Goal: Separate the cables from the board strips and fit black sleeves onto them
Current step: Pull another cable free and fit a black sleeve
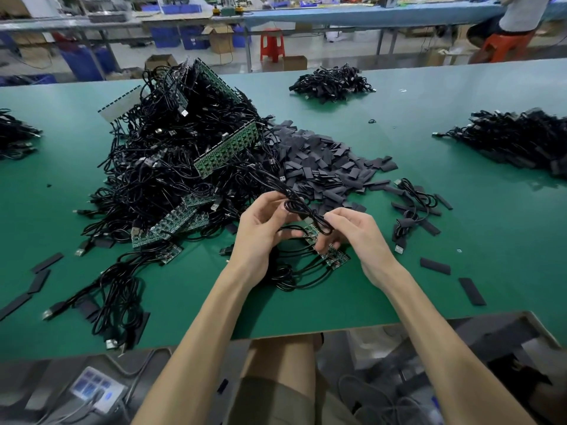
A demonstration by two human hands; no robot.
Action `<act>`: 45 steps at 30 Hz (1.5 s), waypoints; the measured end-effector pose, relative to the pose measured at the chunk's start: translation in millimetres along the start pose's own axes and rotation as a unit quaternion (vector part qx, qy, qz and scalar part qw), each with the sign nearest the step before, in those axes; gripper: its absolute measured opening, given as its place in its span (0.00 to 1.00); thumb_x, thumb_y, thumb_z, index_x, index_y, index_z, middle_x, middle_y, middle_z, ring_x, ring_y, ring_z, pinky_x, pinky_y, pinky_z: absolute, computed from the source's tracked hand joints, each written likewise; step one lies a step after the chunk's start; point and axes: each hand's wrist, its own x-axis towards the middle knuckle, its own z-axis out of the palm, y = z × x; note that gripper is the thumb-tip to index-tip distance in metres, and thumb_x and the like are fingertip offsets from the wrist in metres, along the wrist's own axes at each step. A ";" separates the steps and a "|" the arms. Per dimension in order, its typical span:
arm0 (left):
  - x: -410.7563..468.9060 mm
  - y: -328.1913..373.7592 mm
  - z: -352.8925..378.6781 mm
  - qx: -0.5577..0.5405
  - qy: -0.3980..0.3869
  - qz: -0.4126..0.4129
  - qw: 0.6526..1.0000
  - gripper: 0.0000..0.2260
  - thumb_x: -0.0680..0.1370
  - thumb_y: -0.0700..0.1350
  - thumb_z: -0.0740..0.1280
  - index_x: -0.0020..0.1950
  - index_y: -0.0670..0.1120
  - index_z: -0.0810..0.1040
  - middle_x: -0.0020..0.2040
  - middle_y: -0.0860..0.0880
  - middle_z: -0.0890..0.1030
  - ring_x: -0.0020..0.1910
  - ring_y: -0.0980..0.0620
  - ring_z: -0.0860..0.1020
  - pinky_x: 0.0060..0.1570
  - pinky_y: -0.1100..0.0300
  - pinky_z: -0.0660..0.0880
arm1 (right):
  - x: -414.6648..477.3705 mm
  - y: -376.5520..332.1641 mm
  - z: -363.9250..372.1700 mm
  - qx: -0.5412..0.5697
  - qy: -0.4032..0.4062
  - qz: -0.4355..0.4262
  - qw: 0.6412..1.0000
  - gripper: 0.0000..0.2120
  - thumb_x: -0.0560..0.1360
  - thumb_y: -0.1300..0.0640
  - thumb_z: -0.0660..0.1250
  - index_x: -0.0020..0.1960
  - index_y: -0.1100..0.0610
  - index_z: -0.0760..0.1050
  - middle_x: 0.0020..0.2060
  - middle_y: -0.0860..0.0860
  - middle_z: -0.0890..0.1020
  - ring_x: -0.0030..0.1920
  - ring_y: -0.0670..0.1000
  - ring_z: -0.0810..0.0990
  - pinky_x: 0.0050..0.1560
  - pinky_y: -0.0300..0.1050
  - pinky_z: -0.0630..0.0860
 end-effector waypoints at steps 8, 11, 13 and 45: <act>0.1 -0.6 -0.7 0.012 0.031 -0.008 0.999 0.09 0.83 0.42 0.66 0.57 0.37 0.81 0.40 0.48 0.80 0.35 0.53 0.74 0.34 0.62 0.74 | -0.1 0.9 -1.1 -0.005 0.006 -0.002 1.000 0.11 0.80 0.53 0.63 0.41 0.55 0.78 0.32 0.55 0.85 0.33 0.51 0.82 0.36 0.36 0.73; 0.1 -0.7 0.9 0.025 0.063 0.008 0.998 0.07 0.84 0.42 0.65 0.52 0.41 0.81 0.36 0.51 0.79 0.32 0.54 0.74 0.32 0.60 0.75 | 0.3 1.8 -2.2 0.008 0.032 0.007 0.999 0.12 0.82 0.58 0.63 0.41 0.56 0.78 0.31 0.54 0.83 0.31 0.50 0.79 0.38 0.41 0.74; 1.8 0.0 -1.4 0.004 0.106 0.005 0.994 0.08 0.85 0.42 0.63 0.53 0.40 0.81 0.33 0.53 0.79 0.32 0.54 0.75 0.31 0.61 0.75 | 1.0 2.0 -2.8 0.035 0.055 0.013 0.998 0.13 0.83 0.60 0.63 0.40 0.56 0.78 0.30 0.54 0.82 0.30 0.50 0.78 0.39 0.47 0.74; 22.0 11.6 37.8 0.161 0.077 0.047 0.983 0.11 0.85 0.48 0.63 0.55 0.45 0.83 0.46 0.49 0.86 0.42 0.53 0.85 0.42 0.61 0.79 | 1.3 5.8 -0.9 0.051 0.020 -0.022 0.998 0.06 0.78 0.61 0.73 0.45 0.53 0.85 0.35 0.50 0.86 0.33 0.43 0.81 0.36 0.32 0.73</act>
